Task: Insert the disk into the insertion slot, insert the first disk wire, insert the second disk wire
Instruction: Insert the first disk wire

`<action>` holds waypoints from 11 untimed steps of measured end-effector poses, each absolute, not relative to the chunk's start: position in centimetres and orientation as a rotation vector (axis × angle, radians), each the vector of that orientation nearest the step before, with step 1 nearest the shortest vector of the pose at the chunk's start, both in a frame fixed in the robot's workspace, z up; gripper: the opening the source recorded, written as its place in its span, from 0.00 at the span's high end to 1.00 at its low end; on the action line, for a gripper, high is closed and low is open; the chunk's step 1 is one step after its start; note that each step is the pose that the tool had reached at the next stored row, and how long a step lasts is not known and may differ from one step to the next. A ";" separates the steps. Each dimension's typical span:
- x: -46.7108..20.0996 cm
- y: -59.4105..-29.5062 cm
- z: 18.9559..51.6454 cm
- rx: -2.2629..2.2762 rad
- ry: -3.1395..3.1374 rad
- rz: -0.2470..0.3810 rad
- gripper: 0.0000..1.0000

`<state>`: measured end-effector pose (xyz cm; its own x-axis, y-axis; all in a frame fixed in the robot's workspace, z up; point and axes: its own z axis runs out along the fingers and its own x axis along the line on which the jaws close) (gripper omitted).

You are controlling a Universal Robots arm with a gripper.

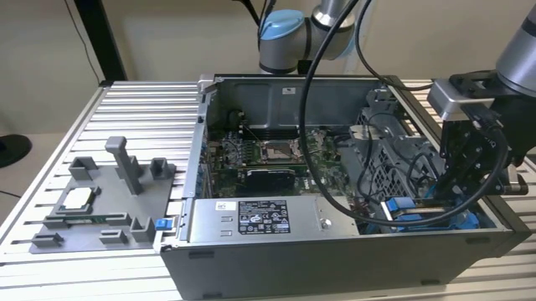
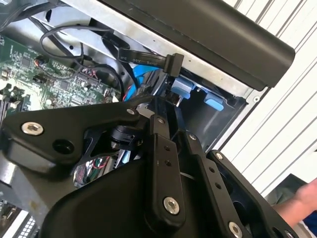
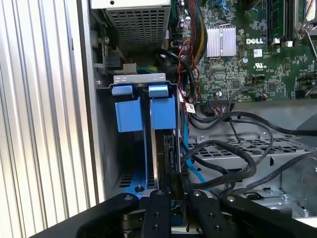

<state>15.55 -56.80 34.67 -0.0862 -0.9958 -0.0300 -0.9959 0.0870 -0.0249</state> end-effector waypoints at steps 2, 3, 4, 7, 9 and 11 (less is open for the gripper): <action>15.5 -56.8 34.6 -2.097 2.287 0.003 1.00; 15.5 -56.8 34.6 -2.097 2.287 0.003 1.00; 15.5 -56.8 34.6 -2.097 2.287 0.003 1.00; 15.5 -56.8 34.6 -2.097 2.286 0.003 1.00; 15.5 -56.8 34.5 -2.098 2.286 0.003 1.00; 15.5 -56.8 34.4 -2.098 2.285 0.003 1.00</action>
